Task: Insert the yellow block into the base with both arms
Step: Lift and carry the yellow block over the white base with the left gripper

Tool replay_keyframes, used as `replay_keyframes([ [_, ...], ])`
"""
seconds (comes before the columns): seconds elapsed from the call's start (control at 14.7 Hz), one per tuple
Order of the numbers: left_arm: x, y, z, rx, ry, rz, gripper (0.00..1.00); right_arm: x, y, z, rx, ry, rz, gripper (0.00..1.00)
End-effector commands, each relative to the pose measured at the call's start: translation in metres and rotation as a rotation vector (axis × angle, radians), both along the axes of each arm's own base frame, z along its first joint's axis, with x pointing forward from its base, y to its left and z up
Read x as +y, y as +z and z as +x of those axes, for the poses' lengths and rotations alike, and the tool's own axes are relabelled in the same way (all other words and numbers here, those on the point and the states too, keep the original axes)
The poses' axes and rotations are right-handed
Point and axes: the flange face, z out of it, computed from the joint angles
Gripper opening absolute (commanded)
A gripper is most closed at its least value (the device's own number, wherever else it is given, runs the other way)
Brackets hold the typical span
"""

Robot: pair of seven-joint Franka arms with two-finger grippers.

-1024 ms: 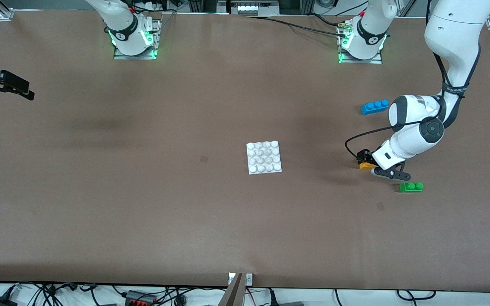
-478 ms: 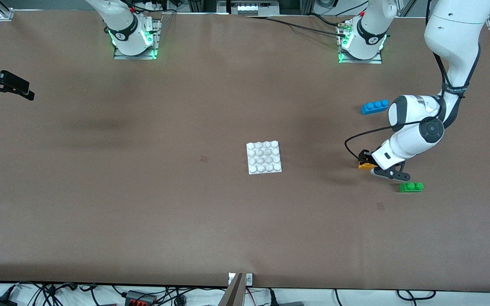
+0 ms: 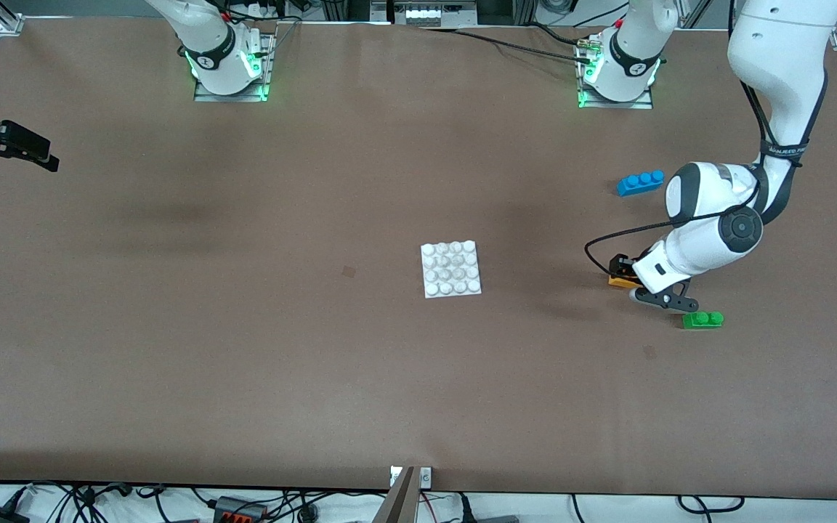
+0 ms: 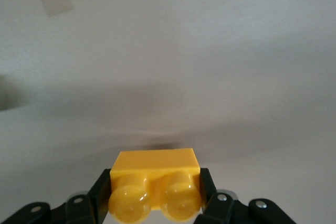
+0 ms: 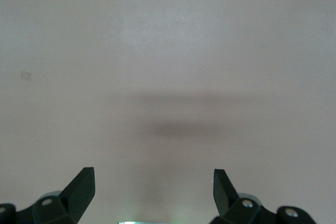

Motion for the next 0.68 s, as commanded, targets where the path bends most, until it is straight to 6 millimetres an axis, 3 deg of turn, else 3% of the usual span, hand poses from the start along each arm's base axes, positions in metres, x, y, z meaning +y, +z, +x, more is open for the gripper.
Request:
replay_keyframes([
  [0.0,-0.049,0.044,0.002,0.059,0.057,-0.008,0.47,0.001,0.005,0.002,0.0,-0.004,-0.002,1.0],
  [0.14,-0.085,0.058,0.004,0.07,0.121,-0.017,0.47,0.002,0.005,0.002,0.002,-0.002,-0.002,1.0],
  [0.27,-0.133,0.068,0.0,0.072,0.19,-0.032,0.45,0.005,0.005,0.003,0.0,0.002,-0.002,1.0],
  [0.48,-0.195,0.071,-0.017,0.08,0.226,-0.025,0.43,0.004,0.005,0.002,0.0,0.0,-0.001,1.0],
  [0.61,-0.231,0.071,-0.016,0.077,0.255,-0.034,0.41,0.005,0.005,0.003,0.0,0.001,-0.001,1.0],
])
